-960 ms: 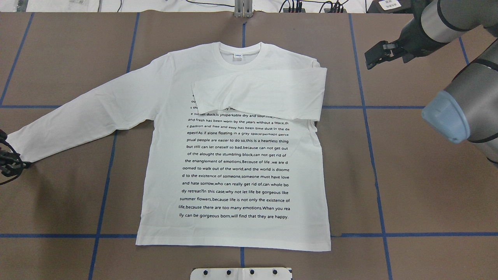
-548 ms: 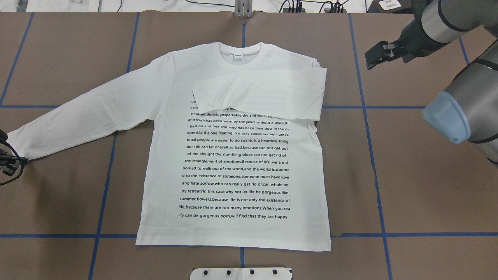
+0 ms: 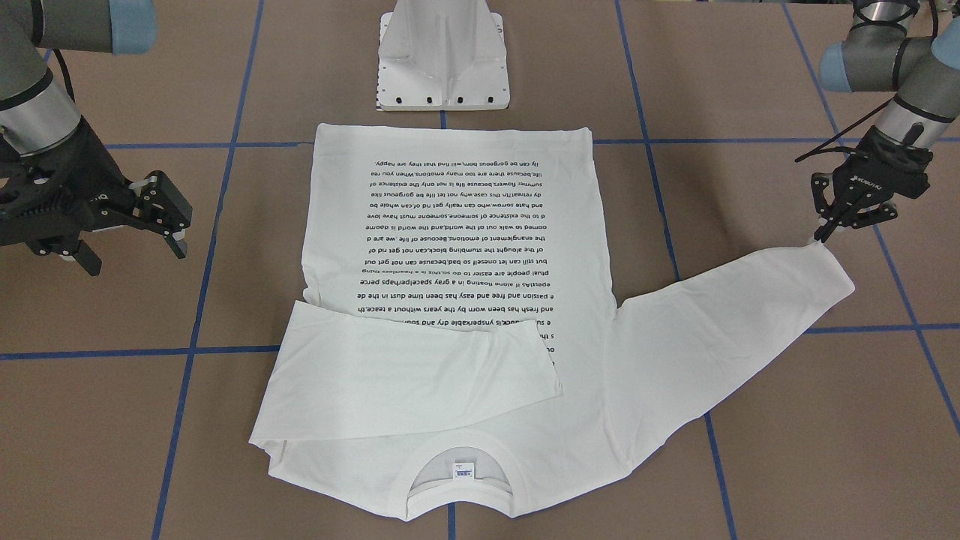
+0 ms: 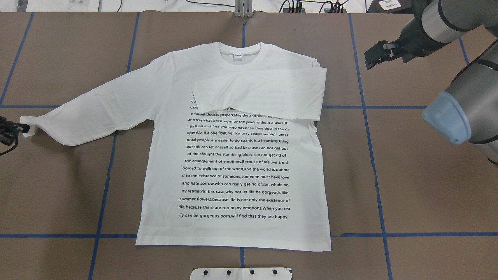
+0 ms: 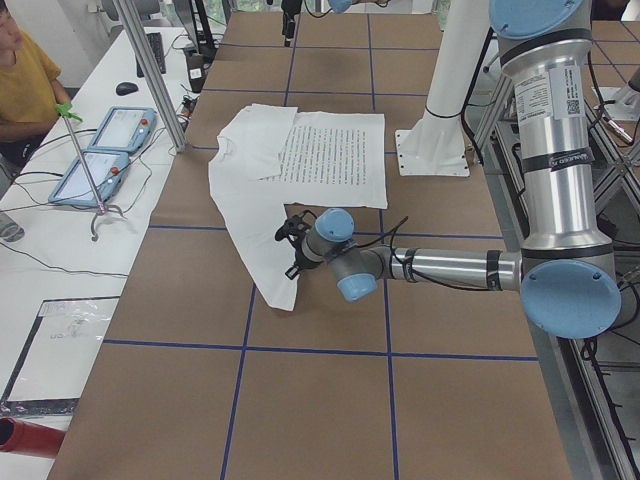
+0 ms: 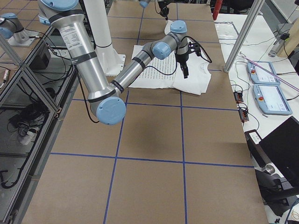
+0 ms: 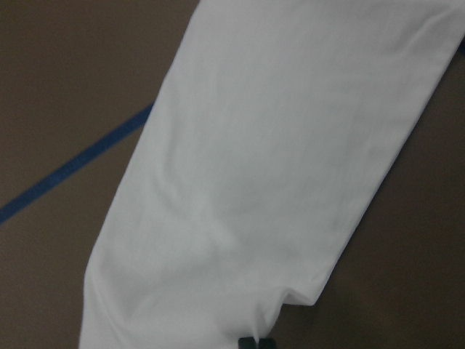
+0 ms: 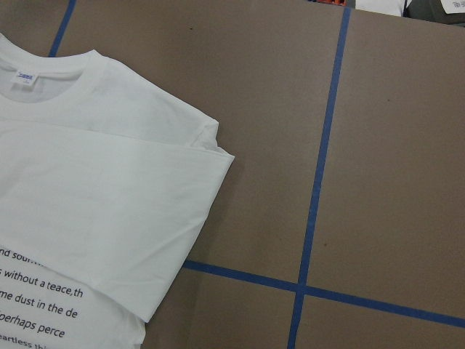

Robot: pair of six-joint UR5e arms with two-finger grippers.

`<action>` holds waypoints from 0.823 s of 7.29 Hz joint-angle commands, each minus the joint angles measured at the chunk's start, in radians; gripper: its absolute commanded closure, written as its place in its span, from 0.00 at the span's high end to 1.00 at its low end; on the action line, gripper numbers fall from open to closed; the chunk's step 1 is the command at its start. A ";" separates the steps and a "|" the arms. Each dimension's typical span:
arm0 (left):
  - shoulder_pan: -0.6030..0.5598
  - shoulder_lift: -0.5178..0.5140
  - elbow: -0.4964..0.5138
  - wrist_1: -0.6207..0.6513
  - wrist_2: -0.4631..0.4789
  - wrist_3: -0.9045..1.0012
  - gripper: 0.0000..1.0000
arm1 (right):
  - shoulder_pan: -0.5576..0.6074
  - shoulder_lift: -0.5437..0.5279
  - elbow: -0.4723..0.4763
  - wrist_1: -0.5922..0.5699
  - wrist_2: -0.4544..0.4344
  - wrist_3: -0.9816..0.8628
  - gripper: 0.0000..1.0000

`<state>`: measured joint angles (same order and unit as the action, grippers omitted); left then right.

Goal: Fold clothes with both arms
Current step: 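Grasp the cuff of the sleeve nearest the left gripper and lift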

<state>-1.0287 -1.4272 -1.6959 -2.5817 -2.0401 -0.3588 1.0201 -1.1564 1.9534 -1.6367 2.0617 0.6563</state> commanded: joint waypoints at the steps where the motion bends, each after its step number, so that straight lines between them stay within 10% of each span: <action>1: -0.083 -0.196 -0.048 0.215 -0.045 -0.017 0.00 | 0.000 0.000 0.001 0.000 -0.002 0.005 1.00; 4: -0.030 -0.604 -0.068 0.642 -0.035 -0.260 0.00 | 0.000 0.001 -0.002 0.000 -0.002 0.006 1.00; 6: 0.083 -0.787 0.020 0.667 -0.014 -0.444 0.00 | 0.000 0.001 -0.005 -0.003 -0.002 0.006 1.00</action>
<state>-1.0142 -2.0902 -1.7296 -1.9402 -2.0688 -0.6872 1.0201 -1.1552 1.9498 -1.6381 2.0602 0.6625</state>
